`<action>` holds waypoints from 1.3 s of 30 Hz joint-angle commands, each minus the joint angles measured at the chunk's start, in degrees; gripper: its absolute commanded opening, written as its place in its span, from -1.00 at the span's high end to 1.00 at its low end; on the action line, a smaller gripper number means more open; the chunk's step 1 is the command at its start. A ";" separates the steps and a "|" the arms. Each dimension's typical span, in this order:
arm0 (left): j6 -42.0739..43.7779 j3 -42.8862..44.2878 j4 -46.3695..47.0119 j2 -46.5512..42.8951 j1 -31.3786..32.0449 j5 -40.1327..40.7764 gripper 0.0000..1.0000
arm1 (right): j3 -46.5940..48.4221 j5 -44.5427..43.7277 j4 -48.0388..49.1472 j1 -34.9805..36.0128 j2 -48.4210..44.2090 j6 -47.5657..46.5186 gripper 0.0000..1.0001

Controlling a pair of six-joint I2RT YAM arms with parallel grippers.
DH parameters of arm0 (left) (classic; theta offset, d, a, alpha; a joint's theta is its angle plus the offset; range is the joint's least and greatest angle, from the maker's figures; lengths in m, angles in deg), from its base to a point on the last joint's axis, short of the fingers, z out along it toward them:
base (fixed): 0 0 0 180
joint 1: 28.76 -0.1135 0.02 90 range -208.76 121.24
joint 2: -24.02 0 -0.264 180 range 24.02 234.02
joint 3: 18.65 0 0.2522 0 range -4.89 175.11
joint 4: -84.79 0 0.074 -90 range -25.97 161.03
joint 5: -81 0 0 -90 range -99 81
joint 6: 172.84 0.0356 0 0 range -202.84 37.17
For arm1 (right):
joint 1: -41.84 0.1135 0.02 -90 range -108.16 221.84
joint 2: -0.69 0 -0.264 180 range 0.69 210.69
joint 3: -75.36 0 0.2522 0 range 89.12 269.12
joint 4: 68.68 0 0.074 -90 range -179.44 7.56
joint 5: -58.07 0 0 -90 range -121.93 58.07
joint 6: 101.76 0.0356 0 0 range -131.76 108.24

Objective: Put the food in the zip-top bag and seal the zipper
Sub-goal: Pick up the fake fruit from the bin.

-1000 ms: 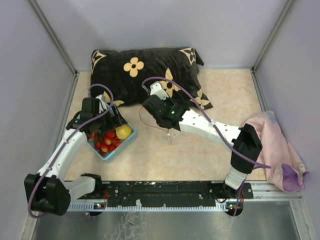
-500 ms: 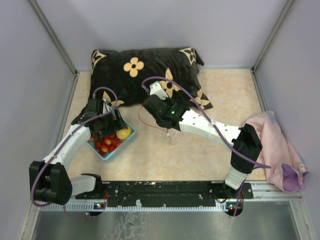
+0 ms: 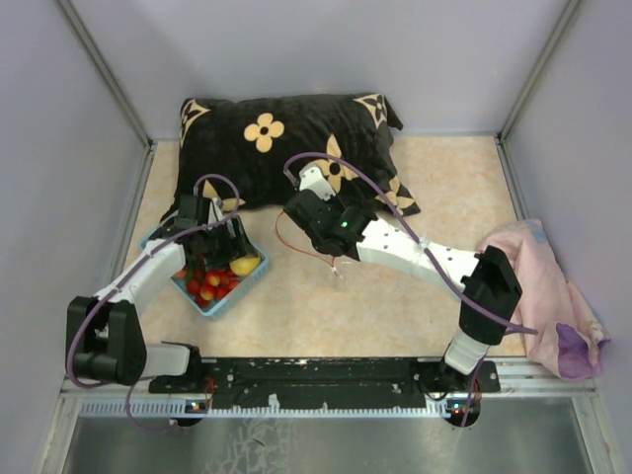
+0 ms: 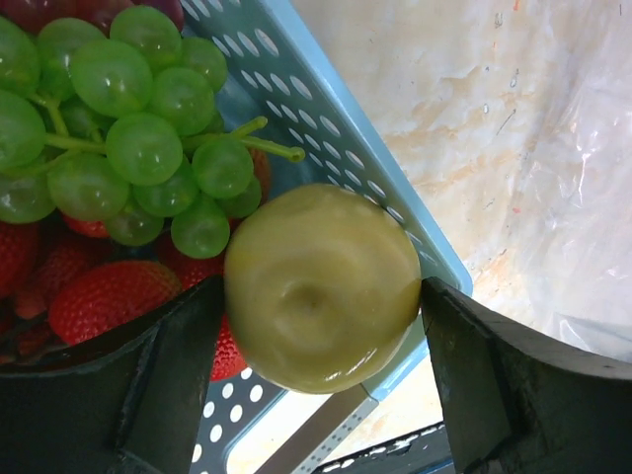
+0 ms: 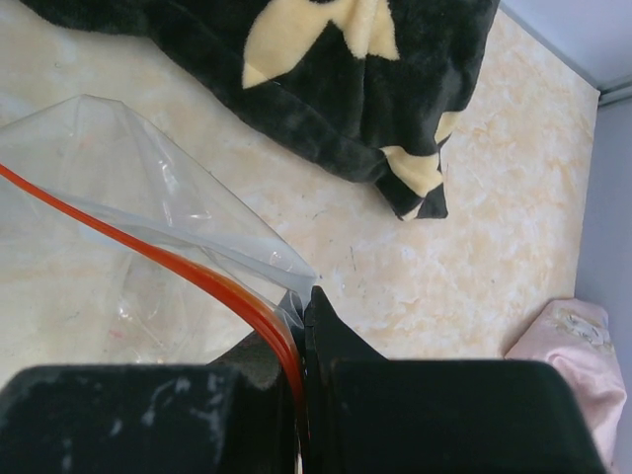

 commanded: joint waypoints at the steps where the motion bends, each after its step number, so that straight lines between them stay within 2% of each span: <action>1: 0.77 -0.82 4.03 1.45 0.23 -2.71 -0.70 | -0.35 -0.29 1.26 -0.24 -2.76 1.29 1.00; 6: 0.25 -1.48 4.85 1.45 0.32 -3.64 -0.55 | 0.20 0.05 0.50 -0.26 -2.93 1.16 1.00; 11: 0.68 -1.96 3.65 -3.99 0.29 -1.83 -0.15 | 0.25 -0.16 0.37 -0.28 -2.91 1.28 1.00; 16: 0.22 -2.93 1.92 -9.46 0.33 -0.78 0.05 | 0.52 -0.26 0.61 -0.24 -3.11 1.10 1.00; 23: -1.14 -0.82 -1.94 -21.19 0.32 2.32 0.07 | 1.18 1.12 0.59 -0.19 -2.38 1.66 1.00; 28: -7.44 1.19 0.62 -27.68 0.37 -2.76 0.07 | 1.59 2.94 0.67 0.16 -1.94 2.37 1.00; 34: -13.22 5.36 3.54 -29.57 0.48 -8.38 0.07 | 2.86 3.25 1.31 1.66 -1.01 2.11 1.00; 39: -14.42 9.63 6.17 -28.56 1.13 -10.53 0.07 | 4.51 3.22 2.00 2.43 0.92 1.66 1.00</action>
